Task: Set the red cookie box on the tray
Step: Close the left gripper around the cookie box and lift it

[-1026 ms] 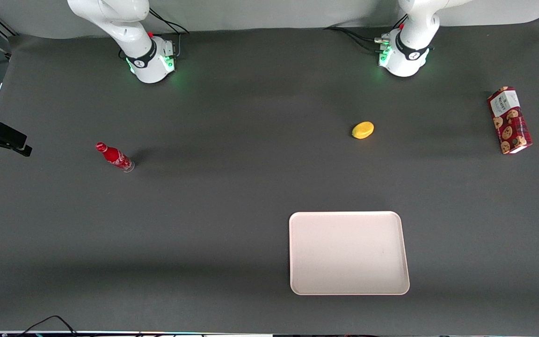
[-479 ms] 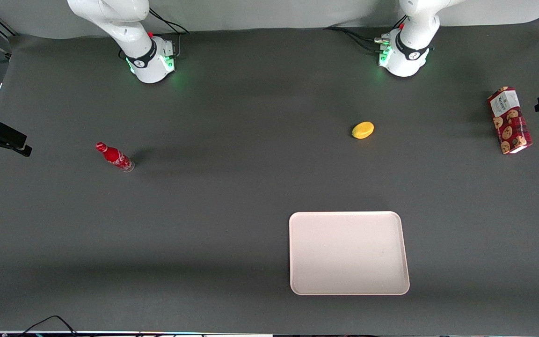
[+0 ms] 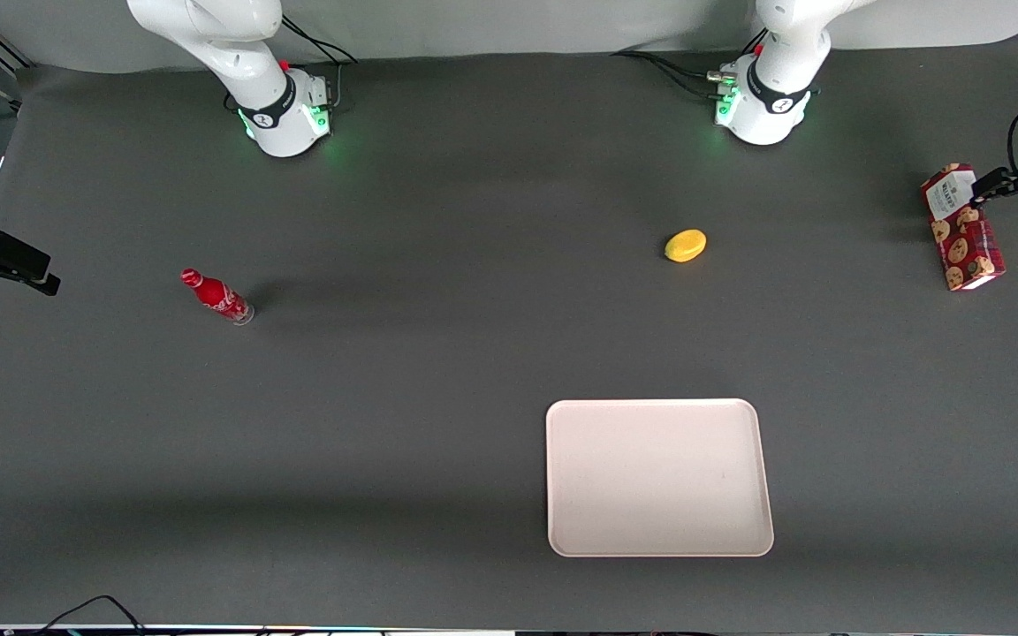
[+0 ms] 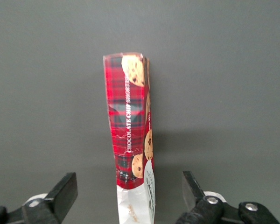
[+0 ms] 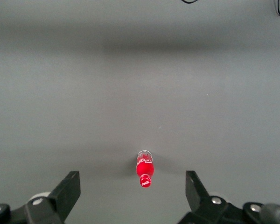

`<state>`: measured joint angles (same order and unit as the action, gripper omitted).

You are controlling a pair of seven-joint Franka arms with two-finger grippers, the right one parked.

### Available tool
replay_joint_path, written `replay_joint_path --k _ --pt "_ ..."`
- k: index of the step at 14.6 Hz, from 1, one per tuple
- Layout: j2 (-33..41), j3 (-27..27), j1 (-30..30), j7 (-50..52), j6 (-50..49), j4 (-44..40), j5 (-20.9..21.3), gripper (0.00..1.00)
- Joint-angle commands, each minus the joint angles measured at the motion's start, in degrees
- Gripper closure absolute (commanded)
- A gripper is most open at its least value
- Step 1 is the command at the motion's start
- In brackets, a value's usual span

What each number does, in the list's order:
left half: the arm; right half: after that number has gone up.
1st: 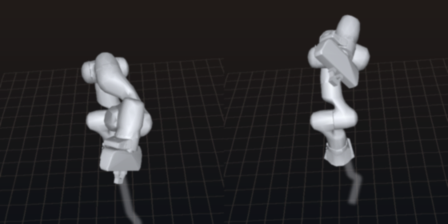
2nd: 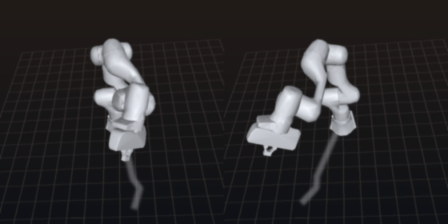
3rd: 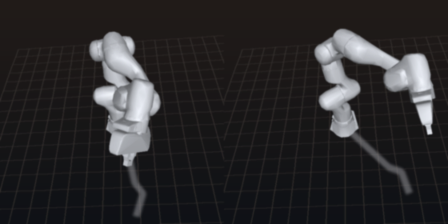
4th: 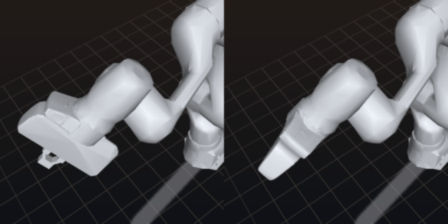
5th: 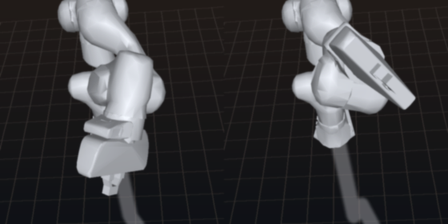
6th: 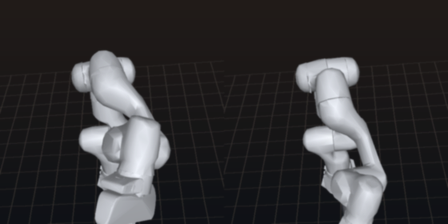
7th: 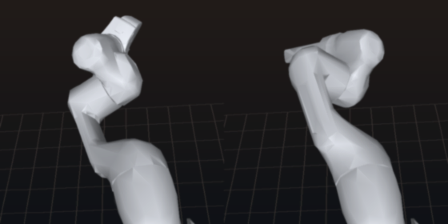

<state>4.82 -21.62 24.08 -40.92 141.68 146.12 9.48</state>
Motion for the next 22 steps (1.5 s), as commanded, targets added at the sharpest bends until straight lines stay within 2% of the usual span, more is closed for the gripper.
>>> replay_joint_path --k 1,5,8,9,11,12,14,15,19,22 --pt "-4.5 -1.0 1.0 -1.8 5.1 1.3 0.1 0.00" --pt "-8.3 -1.8 1.0 -2.2 9.7 2.0 0.0 0.00" --pt "-9.9 -1.8 0.9 -2.4 10.1 2.1 -2.0 0.02" --pt "-10.3 -1.8 0.9 -2.4 10.1 2.1 -2.3 0.11" --pt "-11.3 -1.8 0.9 -2.5 10.1 2.1 -3.6 0.37" --pt "-11.6 -1.8 0.8 -2.5 10.1 2.1 -4.0 0.52" --pt "-12.0 -1.7 0.6 -2.6 10.1 2.0 -4.1 0.92" --pt "-12.0 -1.7 0.4 -3.0 10.1 1.9 -4.1 1.00" --pt "-10.9 -1.6 -1.0 -3.4 7.2 0.1 -4.1 1.00" --pt "-10.1 0.2 -3.9 -1.5 -7.0 -9.4 -5.6 1.00"
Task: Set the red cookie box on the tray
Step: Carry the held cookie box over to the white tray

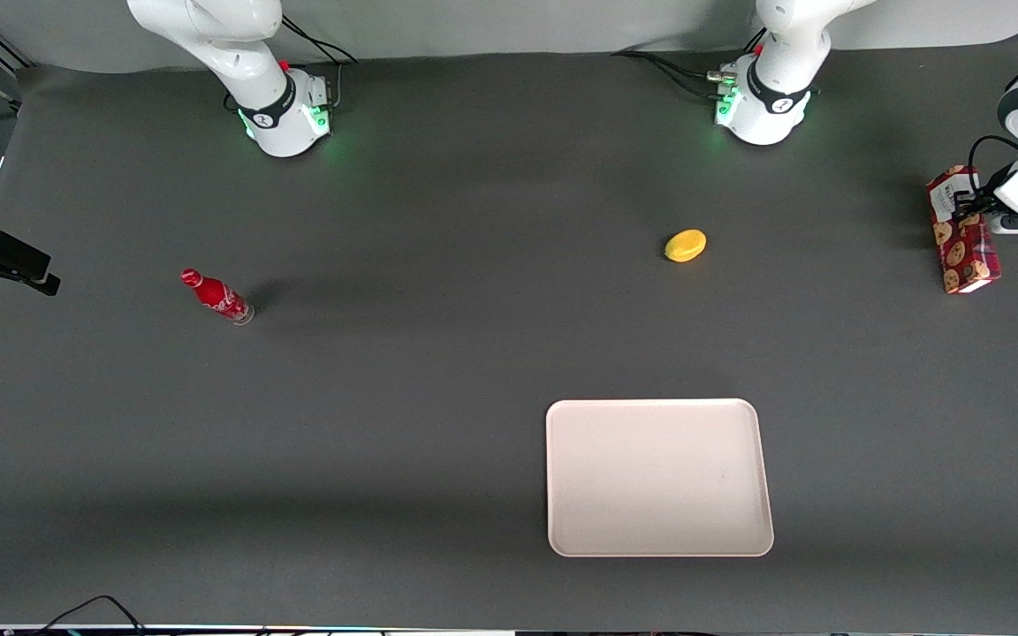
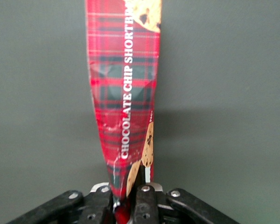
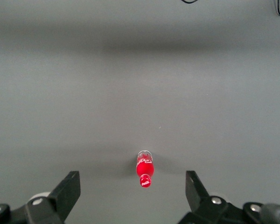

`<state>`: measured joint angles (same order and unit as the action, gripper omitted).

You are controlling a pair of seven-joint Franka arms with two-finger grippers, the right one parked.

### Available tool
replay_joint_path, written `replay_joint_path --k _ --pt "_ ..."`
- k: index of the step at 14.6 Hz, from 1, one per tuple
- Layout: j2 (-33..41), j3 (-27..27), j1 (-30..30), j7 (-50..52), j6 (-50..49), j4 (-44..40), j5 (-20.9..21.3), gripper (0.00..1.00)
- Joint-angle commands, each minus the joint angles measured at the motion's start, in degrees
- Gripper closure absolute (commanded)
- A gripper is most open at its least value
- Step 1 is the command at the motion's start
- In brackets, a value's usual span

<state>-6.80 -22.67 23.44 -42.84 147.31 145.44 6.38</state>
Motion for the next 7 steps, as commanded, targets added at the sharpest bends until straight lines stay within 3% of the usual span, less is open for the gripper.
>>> replay_joint_path --k 1,4,7 --pt "1.9 3.8 -4.0 1.9 -19.2 -13.4 -3.6 1.00" --pt "2.0 11.8 -6.0 10.3 -35.1 -28.8 -3.8 1.00" --pt "1.2 19.5 -9.2 20.2 -42.4 -40.9 -3.8 1.00"
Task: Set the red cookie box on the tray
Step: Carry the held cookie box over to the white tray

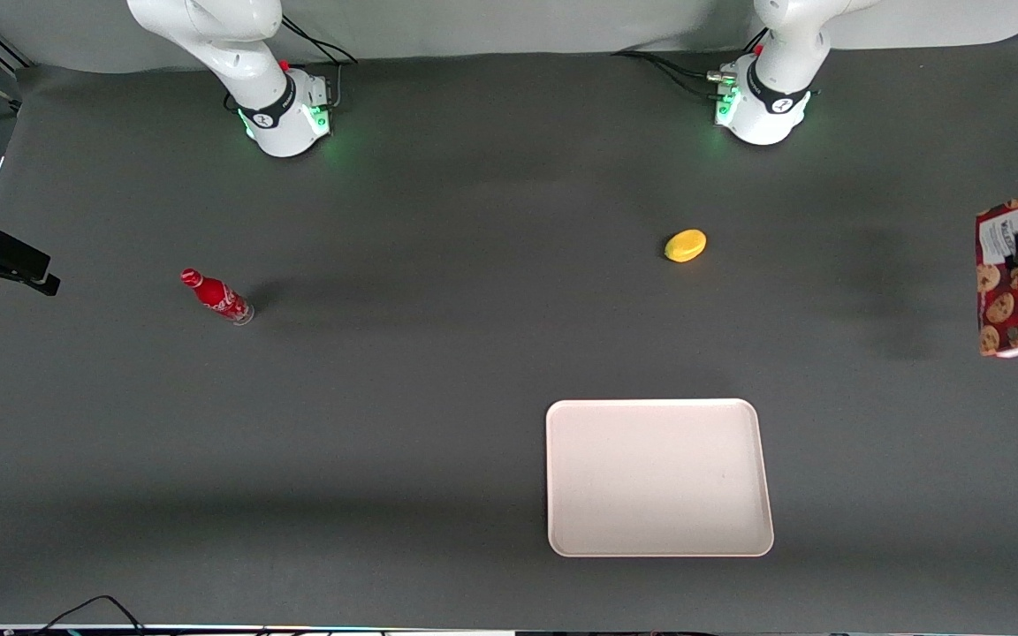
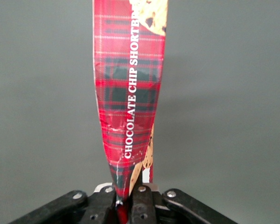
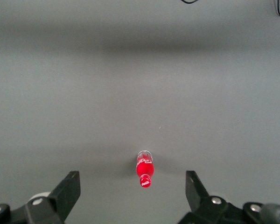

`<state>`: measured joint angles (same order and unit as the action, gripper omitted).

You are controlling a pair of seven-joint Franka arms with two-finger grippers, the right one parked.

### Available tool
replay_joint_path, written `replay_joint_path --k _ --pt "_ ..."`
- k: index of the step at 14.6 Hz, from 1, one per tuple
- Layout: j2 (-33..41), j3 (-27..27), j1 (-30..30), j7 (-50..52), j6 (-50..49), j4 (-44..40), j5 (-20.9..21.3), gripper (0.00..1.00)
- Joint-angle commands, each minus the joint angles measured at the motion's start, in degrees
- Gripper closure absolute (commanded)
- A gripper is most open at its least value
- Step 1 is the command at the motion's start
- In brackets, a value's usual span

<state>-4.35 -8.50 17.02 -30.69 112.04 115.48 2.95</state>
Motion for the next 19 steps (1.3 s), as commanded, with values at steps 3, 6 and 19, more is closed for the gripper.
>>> replay_joint_path --k 3,6,19 --pt "-4.0 12.1 -5.7 20.4 -11.8 -21.4 -0.4 1.00" --pt "-11.6 17.4 -9.4 34.0 -16.1 -32.6 -0.8 1.00" --pt "-39.0 19.0 -20.3 44.8 7.0 -41.1 1.4 1.00"
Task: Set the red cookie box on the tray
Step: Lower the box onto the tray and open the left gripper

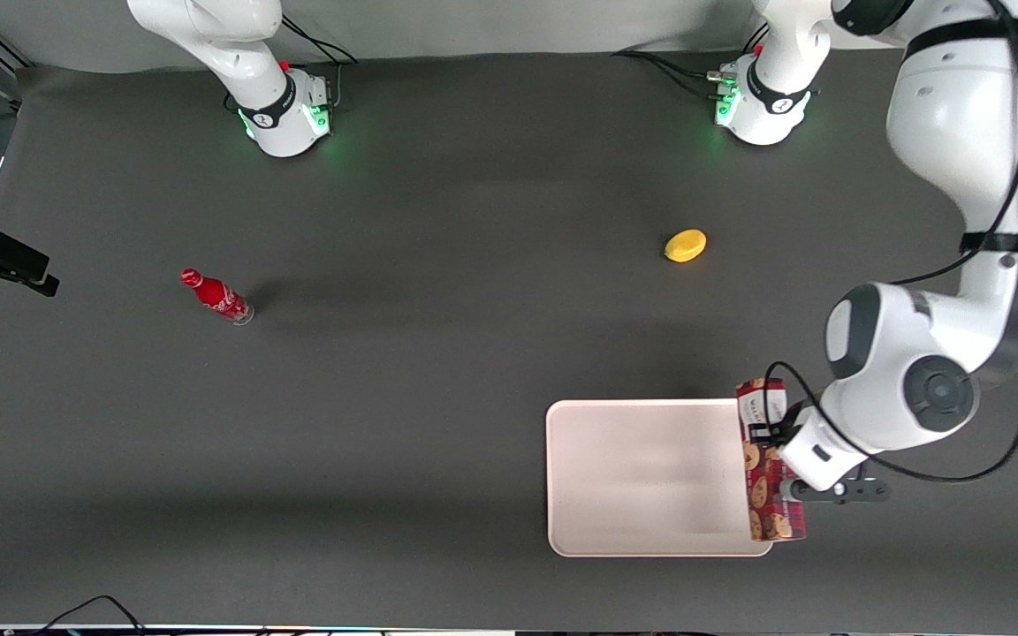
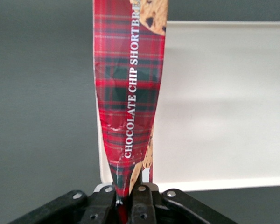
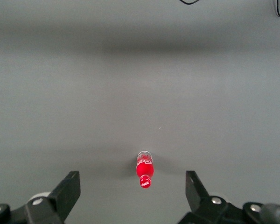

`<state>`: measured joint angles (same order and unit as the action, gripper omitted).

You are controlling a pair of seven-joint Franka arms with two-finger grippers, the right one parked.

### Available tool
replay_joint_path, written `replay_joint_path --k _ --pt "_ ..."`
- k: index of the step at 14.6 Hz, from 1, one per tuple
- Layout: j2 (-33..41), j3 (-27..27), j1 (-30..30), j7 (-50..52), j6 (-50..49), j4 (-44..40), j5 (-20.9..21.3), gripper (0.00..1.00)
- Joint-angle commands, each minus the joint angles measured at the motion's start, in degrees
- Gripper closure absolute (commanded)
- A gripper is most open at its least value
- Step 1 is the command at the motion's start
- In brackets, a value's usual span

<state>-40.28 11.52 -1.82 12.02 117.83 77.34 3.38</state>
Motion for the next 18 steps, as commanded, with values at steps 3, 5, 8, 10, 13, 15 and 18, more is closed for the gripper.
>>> replay_joint_path --k 3,5,8,10,13,15,18 --pt "-6.3 -1.5 -1.5 2.0 5.8 -2.6 1.0 1.00" --pt "-7.0 -1.9 -1.5 2.0 6.2 -2.6 1.0 1.00" --pt "-7.6 -1.9 -1.7 2.6 7.1 -2.2 1.0 1.00" --pt "-8.1 -2.0 -1.8 3.2 7.1 -2.2 1.2 1.00" --pt "-8.0 -2.5 -2.3 3.1 9.0 -1.4 1.5 0.03" --pt "-7.3 -2.6 -2.3 3.2 10.0 -0.5 1.4 0.00" --pt "-4.4 -2.5 -1.5 3.3 9.9 0.7 0.6 0.00"
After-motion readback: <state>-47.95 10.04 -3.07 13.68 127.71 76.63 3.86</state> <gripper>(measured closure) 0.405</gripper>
